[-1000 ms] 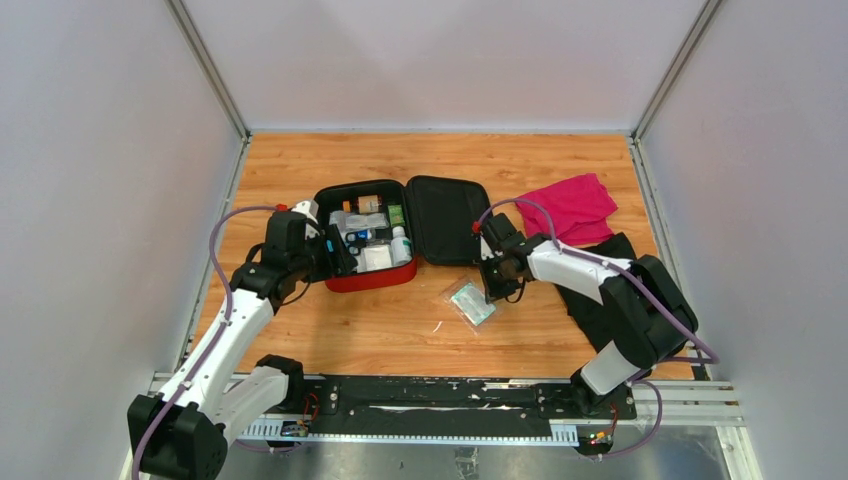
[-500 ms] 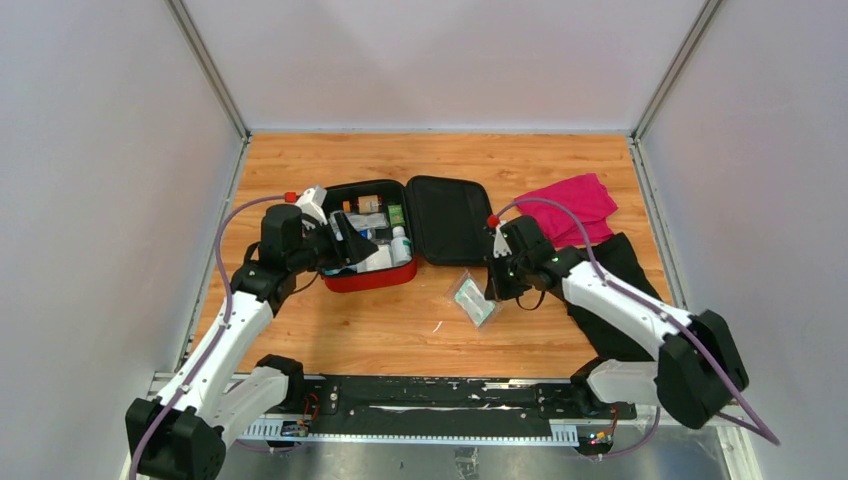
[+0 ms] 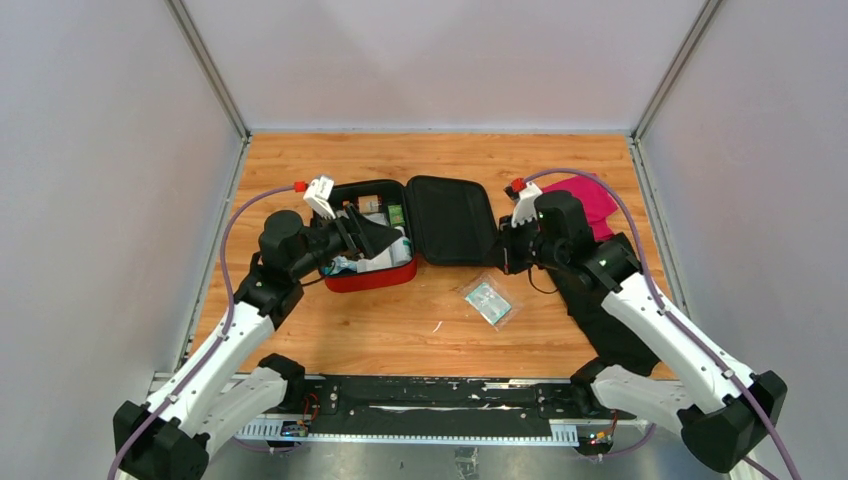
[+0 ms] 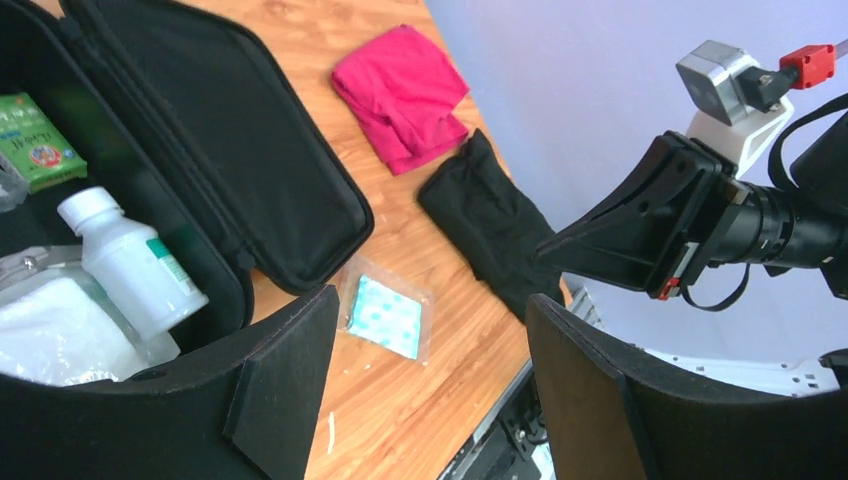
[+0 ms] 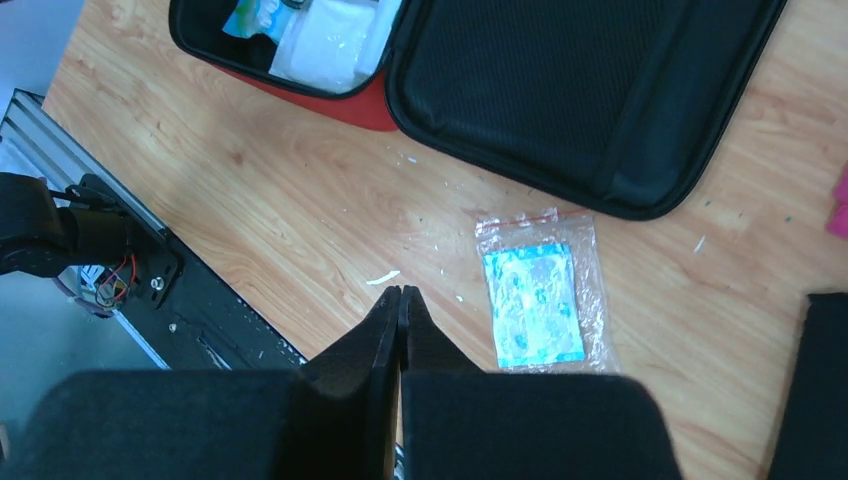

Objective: Organize the medicine kit

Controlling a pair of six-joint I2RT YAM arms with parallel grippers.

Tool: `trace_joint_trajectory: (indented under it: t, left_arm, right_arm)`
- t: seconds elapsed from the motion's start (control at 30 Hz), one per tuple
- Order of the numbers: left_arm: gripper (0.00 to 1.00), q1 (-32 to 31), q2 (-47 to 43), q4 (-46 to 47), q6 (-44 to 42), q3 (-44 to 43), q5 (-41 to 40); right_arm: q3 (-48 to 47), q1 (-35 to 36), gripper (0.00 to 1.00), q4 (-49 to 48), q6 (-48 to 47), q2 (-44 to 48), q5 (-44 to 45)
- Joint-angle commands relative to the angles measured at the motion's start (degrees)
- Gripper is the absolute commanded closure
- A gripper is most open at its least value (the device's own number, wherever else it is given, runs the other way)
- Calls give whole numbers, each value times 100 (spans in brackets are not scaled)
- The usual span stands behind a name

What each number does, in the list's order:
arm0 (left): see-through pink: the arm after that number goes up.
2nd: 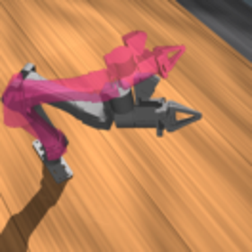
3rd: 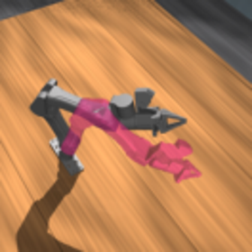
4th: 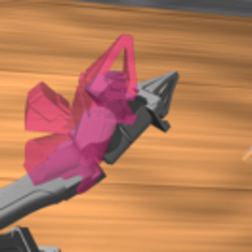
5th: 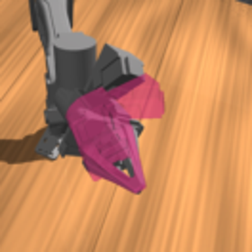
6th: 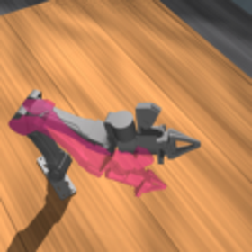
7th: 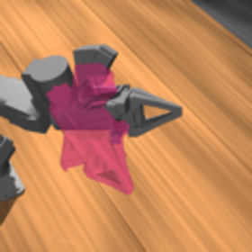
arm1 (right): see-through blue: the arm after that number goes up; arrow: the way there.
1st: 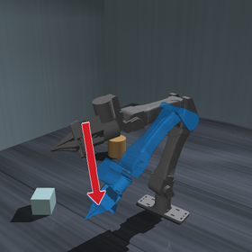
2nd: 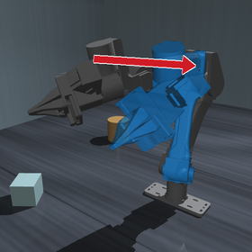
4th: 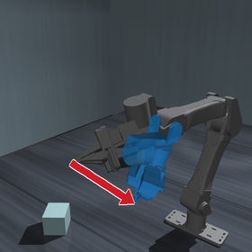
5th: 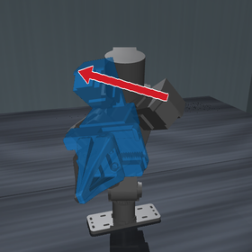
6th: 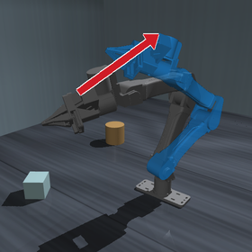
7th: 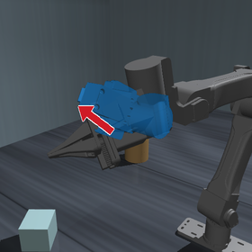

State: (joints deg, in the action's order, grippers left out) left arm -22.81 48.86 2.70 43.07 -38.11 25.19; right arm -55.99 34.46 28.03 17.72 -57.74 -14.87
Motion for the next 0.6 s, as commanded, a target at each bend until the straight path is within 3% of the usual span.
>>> trace_joint_trajectory:
  t: [0.0,0.1,0.13,0.23,0.4,0.57]
  left_arm:
    - [26,-40,-243,411,17,163,-174]
    - [26,-40,-278,405,41,270,-156]
    - [26,-40,-284,407,70,318,-147]
    - [26,-40,-291,402,140,434,-133]
    - [26,-40,-194,-285,-117,249,-347]
    - [26,-40,-113,-991,-467,-36,-540]
  right_arm:
    - [-271,53,97,416,-327,-184,163]
    - [-123,58,57,599,-345,-489,424]
    - [-61,54,48,647,-356,-605,513]
    - [121,49,34,707,-422,-1019,806]
    - [202,52,24,684,-645,-1591,1178]
    - [122,43,26,608,-886,-2390,1041]
